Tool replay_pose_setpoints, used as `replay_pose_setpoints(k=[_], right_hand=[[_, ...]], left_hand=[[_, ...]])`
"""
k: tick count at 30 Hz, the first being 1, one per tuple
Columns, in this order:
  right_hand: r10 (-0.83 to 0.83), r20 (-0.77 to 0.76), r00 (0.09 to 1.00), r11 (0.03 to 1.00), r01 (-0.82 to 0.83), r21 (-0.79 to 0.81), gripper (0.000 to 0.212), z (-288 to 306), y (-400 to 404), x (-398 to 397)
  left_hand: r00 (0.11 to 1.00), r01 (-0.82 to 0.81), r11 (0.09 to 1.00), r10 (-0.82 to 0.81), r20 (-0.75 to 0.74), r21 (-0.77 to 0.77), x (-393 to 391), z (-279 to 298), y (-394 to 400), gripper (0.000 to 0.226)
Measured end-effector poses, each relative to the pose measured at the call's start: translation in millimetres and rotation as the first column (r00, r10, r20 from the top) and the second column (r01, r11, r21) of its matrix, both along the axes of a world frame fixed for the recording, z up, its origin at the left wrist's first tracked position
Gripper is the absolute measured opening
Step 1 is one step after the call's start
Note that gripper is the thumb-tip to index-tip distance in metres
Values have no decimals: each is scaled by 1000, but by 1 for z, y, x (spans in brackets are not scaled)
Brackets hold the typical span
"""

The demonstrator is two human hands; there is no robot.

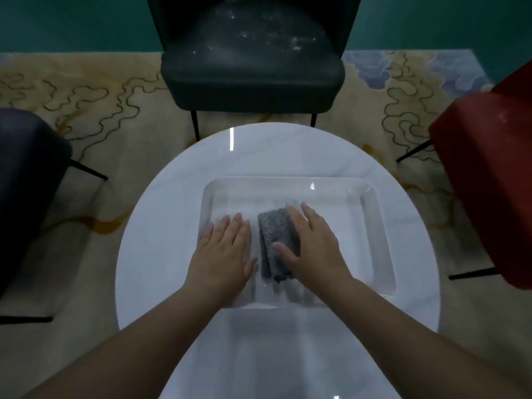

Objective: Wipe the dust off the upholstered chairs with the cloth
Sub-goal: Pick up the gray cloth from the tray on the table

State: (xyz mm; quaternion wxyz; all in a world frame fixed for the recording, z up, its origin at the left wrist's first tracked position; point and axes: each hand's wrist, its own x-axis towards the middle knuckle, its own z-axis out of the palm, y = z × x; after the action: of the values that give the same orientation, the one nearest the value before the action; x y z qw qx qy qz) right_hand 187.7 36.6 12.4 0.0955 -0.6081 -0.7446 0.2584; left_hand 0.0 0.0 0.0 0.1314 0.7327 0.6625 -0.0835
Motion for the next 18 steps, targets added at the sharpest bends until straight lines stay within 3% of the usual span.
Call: replay_pose_setpoints(k=[4, 9, 18], right_hand=[[16, 77, 997, 1000, -14, -24, 85, -9, 2, -15], [-85, 135, 987, 996, 85, 7, 85, -12, 0, -19], [-81, 19, 997, 976, 83, -201, 69, -1, 13, -19]], left_hand=[[999, 27, 998, -26, -21, 60, -3, -6, -2, 71], [999, 38, 998, -37, -15, 56, -5, -6, -1, 71], [999, 28, 1000, -28, 18, -1, -4, 6, 4, 69]])
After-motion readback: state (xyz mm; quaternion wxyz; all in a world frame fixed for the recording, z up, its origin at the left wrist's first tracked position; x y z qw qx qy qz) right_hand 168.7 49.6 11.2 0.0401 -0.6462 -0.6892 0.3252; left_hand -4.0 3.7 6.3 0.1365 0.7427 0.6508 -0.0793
